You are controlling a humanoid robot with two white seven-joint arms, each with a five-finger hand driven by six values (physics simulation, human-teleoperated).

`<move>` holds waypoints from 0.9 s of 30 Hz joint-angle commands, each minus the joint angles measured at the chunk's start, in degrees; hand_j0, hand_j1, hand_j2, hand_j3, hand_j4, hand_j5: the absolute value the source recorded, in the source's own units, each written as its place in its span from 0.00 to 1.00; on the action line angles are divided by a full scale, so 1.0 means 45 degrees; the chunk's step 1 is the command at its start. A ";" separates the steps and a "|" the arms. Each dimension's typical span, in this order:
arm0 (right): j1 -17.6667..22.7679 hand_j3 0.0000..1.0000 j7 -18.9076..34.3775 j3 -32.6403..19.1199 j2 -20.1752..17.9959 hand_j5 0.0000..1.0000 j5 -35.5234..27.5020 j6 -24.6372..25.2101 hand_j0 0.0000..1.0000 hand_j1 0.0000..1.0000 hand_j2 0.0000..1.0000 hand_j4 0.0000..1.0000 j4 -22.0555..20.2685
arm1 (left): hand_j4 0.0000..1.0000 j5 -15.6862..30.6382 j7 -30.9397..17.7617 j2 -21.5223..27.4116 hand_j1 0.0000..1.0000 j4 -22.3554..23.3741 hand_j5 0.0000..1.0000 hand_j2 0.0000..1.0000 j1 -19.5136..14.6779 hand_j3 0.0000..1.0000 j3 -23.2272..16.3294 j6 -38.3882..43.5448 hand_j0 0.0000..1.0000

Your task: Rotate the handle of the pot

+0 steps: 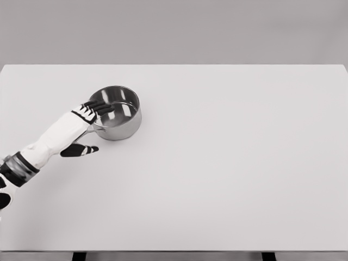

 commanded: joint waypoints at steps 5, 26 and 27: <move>0.0000 1.00 0.0004 -0.0003 -0.0001 1.00 0.0004 -0.0003 1.00 1.00 1.00 1.00 -0.0006 | 1.00 -0.0111 -0.0545 -0.0128 1.00 0.0117 1.00 1.00 -0.0137 1.00 -0.0364 0.0003 1.00; 0.0000 1.00 0.0004 -0.0003 -0.0001 1.00 0.0004 -0.0003 1.00 1.00 1.00 1.00 0.0013 | 1.00 -0.0053 -0.0467 0.0340 1.00 0.0820 1.00 1.00 -0.0742 1.00 -0.0208 0.0003 1.00; 0.0000 1.00 0.0004 -0.0003 -0.0001 1.00 0.0004 -0.0003 1.00 1.00 1.00 1.00 0.0013 | 1.00 -0.0053 -0.0467 0.0341 1.00 0.0956 1.00 1.00 -0.0801 1.00 -0.0228 0.0003 1.00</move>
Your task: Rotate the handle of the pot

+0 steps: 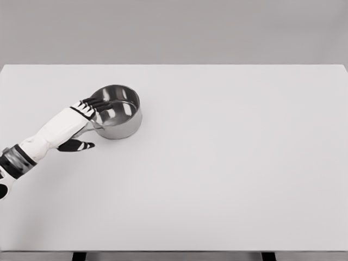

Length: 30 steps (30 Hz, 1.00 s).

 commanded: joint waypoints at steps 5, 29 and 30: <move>0.0000 1.00 0.0004 -0.0003 -0.0001 1.00 0.0003 -0.0003 1.00 1.00 1.00 1.00 0.0011 | 1.00 0.0059 0.0027 0.0054 1.00 0.0365 1.00 1.00 -0.0156 1.00 0.0016 0.0006 1.00; 0.0000 1.00 0.0004 -0.0003 -0.0001 1.00 0.0003 -0.0003 1.00 1.00 1.00 1.00 -0.0008 | 1.00 -0.0019 -0.0051 0.0620 1.00 0.0990 1.00 1.00 -0.0918 1.00 0.0836 0.0006 1.00; 0.0000 1.00 0.0004 -0.0003 -0.0001 1.00 0.0003 -0.0003 1.00 1.00 1.00 1.00 -0.0008 | 1.00 -0.0019 -0.0032 0.0640 1.00 0.0990 1.00 1.00 -0.0918 1.00 0.0856 0.0006 1.00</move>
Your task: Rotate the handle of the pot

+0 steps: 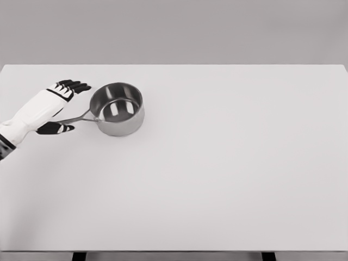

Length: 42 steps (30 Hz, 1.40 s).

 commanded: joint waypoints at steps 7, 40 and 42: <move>0.0000 1.00 0.0003 -0.0003 -0.0001 1.00 0.0004 -0.0003 1.00 1.00 1.00 1.00 -0.0007 | 1.00 0.0123 0.0003 0.0075 1.00 0.0804 1.00 1.00 -0.0391 1.00 0.0114 0.0007 1.00; 0.0000 1.00 0.0003 -0.0003 -0.0001 1.00 0.0004 -0.0003 1.00 1.00 1.00 1.00 0.0012 | 1.00 0.6276 0.0081 0.3865 1.00 -0.4352 1.00 1.00 -0.0955 1.00 -0.2168 0.0007 1.00; 0.0000 1.00 0.0003 -0.0003 -0.0001 1.00 0.0004 -0.0003 1.00 1.00 1.00 1.00 0.0012 | 1.00 0.6159 0.0061 0.3084 1.00 -0.4352 1.00 1.00 -0.2343 1.00 -0.4826 0.0007 1.00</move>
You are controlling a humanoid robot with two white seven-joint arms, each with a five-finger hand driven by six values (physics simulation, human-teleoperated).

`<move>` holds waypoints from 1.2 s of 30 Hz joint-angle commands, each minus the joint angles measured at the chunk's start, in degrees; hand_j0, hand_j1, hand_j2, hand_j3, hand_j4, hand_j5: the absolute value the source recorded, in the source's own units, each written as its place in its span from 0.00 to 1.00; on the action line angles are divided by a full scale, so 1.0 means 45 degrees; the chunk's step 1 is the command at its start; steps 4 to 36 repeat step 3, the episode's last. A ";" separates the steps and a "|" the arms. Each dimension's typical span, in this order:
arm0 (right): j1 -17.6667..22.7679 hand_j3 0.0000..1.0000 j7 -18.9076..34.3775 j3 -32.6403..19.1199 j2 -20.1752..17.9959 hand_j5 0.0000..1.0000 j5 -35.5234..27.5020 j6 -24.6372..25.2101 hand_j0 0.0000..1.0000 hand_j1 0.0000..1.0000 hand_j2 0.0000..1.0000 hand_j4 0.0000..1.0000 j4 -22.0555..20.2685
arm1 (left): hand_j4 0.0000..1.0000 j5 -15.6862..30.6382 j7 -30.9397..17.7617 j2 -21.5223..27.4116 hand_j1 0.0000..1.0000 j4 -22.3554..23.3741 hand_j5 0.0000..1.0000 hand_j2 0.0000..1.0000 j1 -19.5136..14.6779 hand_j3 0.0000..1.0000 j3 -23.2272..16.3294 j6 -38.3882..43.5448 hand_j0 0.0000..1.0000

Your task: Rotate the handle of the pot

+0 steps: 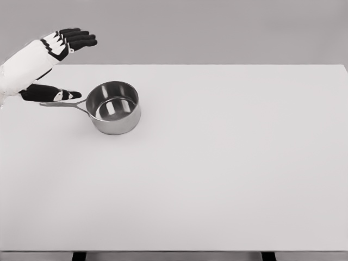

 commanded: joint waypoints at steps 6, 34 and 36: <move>0.0000 1.00 0.0004 -0.0003 -0.0001 1.00 0.0004 -0.0003 1.00 1.00 1.00 1.00 -0.0008 | 1.00 0.0224 -0.0033 -0.0214 1.00 -0.0748 1.00 1.00 0.0176 1.00 -0.2518 -0.0001 1.00; 0.0000 1.00 0.0004 -0.0003 -0.0001 1.00 0.0004 -0.0003 1.00 1.00 1.00 1.00 -0.0008 | 1.00 0.0224 -0.0033 -0.0214 1.00 -0.0748 1.00 1.00 0.0176 1.00 -0.2518 -0.0001 1.00; 0.0000 1.00 0.0004 -0.0003 -0.0001 1.00 0.0004 -0.0003 1.00 1.00 1.00 1.00 -0.0008 | 1.00 0.0224 -0.0033 -0.0214 1.00 -0.0748 1.00 1.00 0.0176 1.00 -0.2518 -0.0001 1.00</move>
